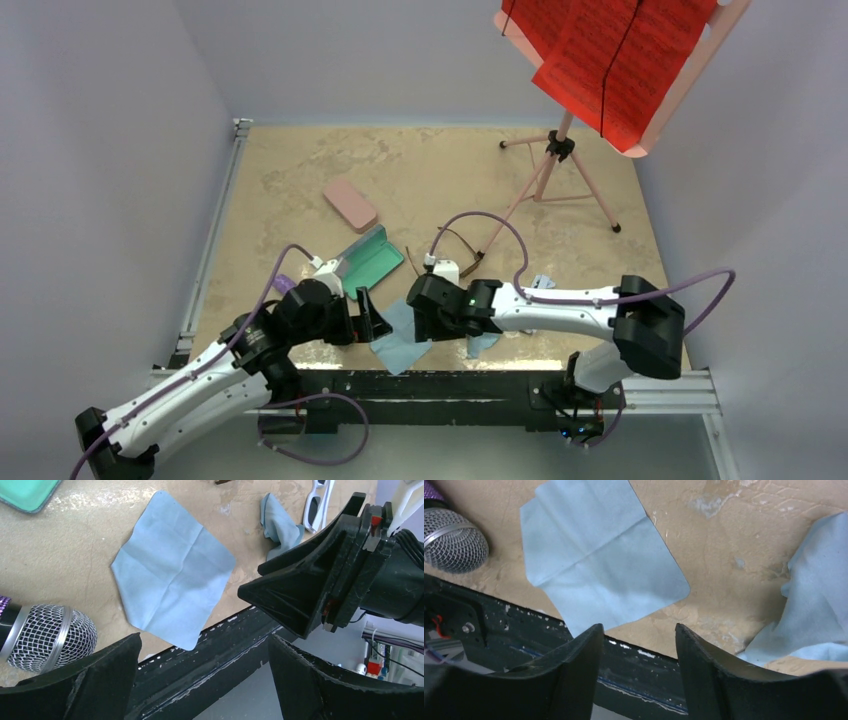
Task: Organize the sunglasses
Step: Pick up the glasses cleaning cloth from the center of the board, then fold the glasses cleaning cloth at the corner of the board, then pick up the folded cleaning cloth from the corner of the board.
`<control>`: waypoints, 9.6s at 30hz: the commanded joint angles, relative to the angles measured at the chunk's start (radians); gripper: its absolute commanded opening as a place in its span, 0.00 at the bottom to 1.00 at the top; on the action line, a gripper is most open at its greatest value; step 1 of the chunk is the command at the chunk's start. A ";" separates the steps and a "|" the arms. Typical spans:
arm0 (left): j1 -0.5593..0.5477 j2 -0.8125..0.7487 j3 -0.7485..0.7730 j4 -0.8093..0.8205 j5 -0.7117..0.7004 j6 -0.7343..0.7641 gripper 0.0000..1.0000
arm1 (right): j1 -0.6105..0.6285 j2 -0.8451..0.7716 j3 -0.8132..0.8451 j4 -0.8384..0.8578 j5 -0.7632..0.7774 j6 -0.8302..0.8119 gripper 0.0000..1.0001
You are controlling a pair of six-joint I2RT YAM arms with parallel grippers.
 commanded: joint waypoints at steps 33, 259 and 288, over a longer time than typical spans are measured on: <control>-0.005 0.042 -0.020 0.042 -0.006 -0.010 1.00 | -0.066 0.186 0.053 -0.048 0.063 0.080 0.39; -0.367 0.643 0.098 0.109 -0.244 -0.549 0.60 | -0.258 -0.090 -0.145 0.242 -0.242 -0.351 0.45; -0.389 0.802 0.158 -0.071 -0.381 -0.765 0.00 | -0.246 -0.038 -0.137 0.239 -0.229 -0.375 0.39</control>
